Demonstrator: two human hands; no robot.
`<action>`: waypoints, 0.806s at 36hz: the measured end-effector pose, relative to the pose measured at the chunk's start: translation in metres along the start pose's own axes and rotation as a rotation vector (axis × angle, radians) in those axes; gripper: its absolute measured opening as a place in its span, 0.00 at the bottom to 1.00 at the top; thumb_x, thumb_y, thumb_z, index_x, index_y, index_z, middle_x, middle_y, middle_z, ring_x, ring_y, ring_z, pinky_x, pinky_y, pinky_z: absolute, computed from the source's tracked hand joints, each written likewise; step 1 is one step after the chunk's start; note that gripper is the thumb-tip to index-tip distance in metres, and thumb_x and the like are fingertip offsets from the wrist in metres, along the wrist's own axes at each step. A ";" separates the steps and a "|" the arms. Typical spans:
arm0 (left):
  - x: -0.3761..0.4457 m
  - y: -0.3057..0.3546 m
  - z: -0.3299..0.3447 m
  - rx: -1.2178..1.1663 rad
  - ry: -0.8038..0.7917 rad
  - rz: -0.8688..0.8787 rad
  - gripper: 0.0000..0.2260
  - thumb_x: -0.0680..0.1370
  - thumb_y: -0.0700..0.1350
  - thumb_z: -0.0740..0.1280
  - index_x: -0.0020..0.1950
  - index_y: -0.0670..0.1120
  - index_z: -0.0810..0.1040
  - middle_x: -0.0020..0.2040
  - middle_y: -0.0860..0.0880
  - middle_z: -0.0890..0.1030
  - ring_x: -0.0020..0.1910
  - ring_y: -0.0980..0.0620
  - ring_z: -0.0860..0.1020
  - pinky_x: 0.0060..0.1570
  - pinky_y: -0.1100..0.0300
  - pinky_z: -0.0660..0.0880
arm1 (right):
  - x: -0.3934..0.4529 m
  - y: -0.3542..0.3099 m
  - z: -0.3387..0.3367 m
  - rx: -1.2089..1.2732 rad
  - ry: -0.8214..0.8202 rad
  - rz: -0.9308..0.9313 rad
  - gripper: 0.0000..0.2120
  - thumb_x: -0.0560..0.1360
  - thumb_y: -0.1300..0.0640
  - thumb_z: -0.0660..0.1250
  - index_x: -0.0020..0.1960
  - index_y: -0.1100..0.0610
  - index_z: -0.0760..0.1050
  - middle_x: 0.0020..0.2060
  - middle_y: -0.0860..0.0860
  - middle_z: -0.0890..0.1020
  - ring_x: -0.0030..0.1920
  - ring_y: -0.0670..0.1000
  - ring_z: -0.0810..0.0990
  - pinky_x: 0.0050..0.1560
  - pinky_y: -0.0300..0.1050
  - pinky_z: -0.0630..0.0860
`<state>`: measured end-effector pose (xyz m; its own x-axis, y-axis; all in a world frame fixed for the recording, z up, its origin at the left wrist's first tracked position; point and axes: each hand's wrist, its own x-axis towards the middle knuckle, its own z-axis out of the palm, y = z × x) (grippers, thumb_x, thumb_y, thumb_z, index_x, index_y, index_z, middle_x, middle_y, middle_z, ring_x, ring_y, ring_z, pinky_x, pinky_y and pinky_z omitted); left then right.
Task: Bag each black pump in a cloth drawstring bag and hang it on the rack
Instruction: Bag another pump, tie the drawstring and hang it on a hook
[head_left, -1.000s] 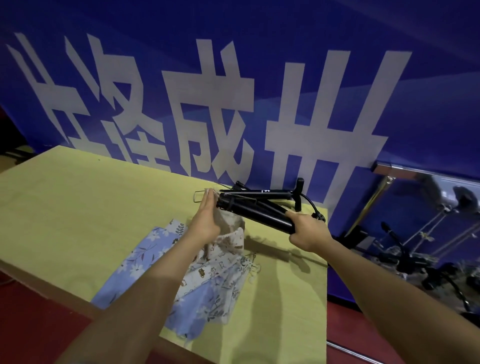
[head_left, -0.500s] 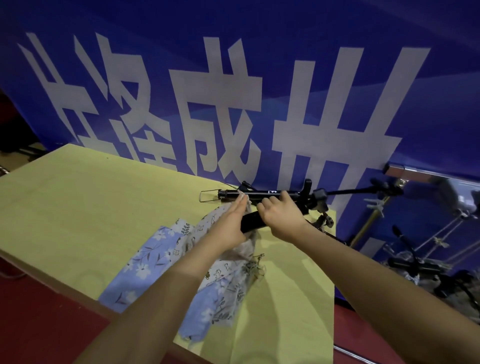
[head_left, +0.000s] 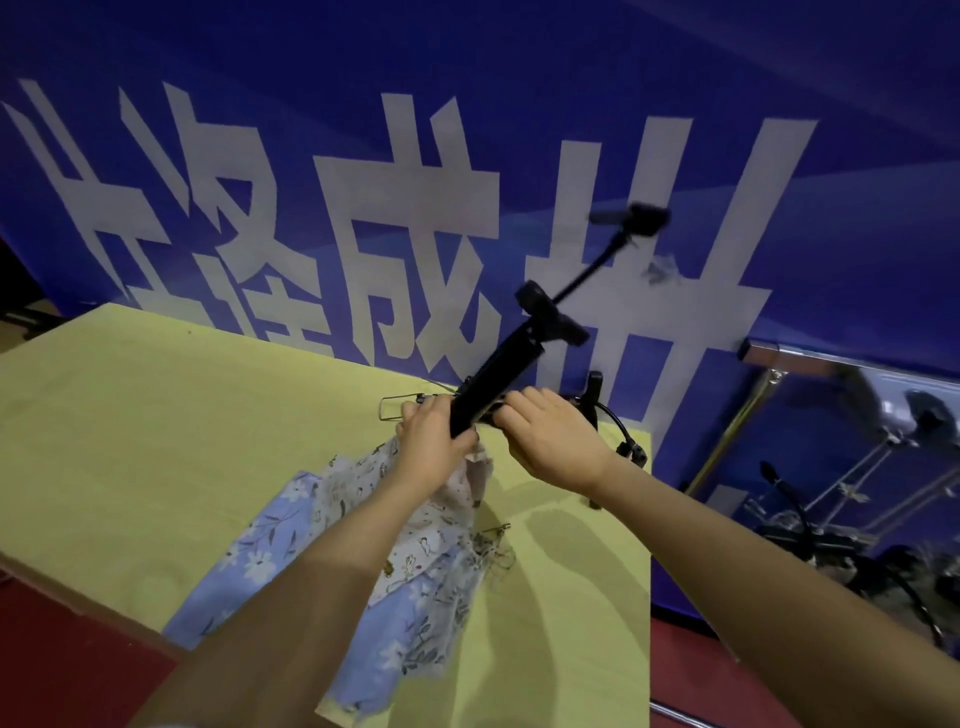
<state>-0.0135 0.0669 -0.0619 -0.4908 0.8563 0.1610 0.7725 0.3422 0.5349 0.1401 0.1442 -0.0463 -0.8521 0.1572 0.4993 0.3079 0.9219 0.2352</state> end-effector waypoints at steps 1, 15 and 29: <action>0.000 0.001 -0.003 -0.053 0.002 0.001 0.15 0.75 0.47 0.66 0.59 0.42 0.73 0.56 0.45 0.77 0.58 0.43 0.66 0.54 0.50 0.68 | 0.000 -0.001 0.001 0.080 -0.051 0.095 0.08 0.71 0.61 0.67 0.50 0.58 0.74 0.42 0.53 0.78 0.41 0.54 0.76 0.40 0.44 0.69; -0.005 -0.002 -0.047 -0.460 -0.073 0.033 0.10 0.75 0.44 0.68 0.54 0.42 0.74 0.46 0.45 0.79 0.45 0.50 0.77 0.40 0.63 0.70 | 0.043 -0.023 0.012 0.936 -0.205 0.705 0.07 0.76 0.59 0.65 0.52 0.59 0.79 0.44 0.54 0.83 0.45 0.52 0.81 0.50 0.53 0.79; -0.021 -0.011 -0.038 -0.552 -0.009 0.007 0.13 0.76 0.40 0.66 0.59 0.46 0.69 0.45 0.51 0.74 0.44 0.54 0.73 0.36 0.66 0.67 | 0.046 -0.024 -0.009 1.386 -0.217 0.801 0.06 0.78 0.63 0.61 0.48 0.61 0.76 0.40 0.56 0.78 0.42 0.54 0.76 0.43 0.46 0.72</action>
<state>-0.0274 0.0305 -0.0396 -0.4813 0.8618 0.1603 0.4485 0.0850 0.8898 0.0975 0.1259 -0.0218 -0.7467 0.6643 -0.0329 0.1832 0.1579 -0.9703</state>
